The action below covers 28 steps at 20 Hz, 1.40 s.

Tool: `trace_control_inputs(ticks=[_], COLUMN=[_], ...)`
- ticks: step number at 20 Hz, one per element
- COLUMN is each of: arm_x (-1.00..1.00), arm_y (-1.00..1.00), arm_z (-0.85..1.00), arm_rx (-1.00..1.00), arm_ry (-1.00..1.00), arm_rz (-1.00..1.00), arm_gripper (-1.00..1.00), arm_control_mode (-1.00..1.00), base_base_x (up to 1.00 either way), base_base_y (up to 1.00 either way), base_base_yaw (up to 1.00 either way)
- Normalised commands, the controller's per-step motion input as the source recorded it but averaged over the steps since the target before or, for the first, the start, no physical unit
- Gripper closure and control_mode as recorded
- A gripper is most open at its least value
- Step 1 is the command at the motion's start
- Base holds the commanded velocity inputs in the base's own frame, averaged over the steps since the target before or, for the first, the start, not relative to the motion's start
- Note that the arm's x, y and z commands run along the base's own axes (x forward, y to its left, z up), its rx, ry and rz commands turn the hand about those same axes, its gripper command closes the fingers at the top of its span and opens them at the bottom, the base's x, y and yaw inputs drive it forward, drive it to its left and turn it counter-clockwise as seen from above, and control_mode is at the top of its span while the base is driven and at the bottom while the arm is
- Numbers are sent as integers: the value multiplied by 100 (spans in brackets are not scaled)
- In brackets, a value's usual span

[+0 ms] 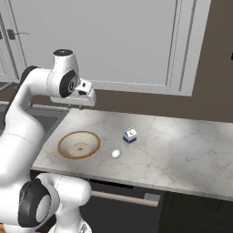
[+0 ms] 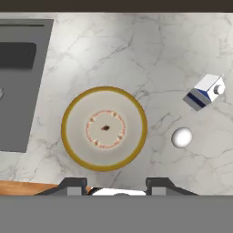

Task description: Gather the eggs and milk located in the vicinity of the sink area and place them right next to the bowl.

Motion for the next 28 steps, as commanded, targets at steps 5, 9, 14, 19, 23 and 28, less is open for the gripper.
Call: trace_control_inputs(ticks=[5, 9, 14, 19, 23, 28], arm_x=[-6, -7, -6, 0, 34, 30], arm_y=[0, -55, -100, -82, -15, -11], arm_z=[-12, -46, -35, -13, -40, -100], arm_rx=[0, 0, 0, 1, 0, 0], arm_ry=[4, 10, 5, 10, 0, 0], arm_rz=[-1, -6, 0, 1, 0, 0], arm_gripper=[-100, -100, -100, -100, -100, -100], arm_control_mode=[-100, -100, -100, -100, -100, -100], base_base_x=[0, 0, 0, 0, 0, 0], base_base_y=[0, 0, 0, 0, 0, 0], base_base_yaw=[0, 0, 0, 0, 0, 0])
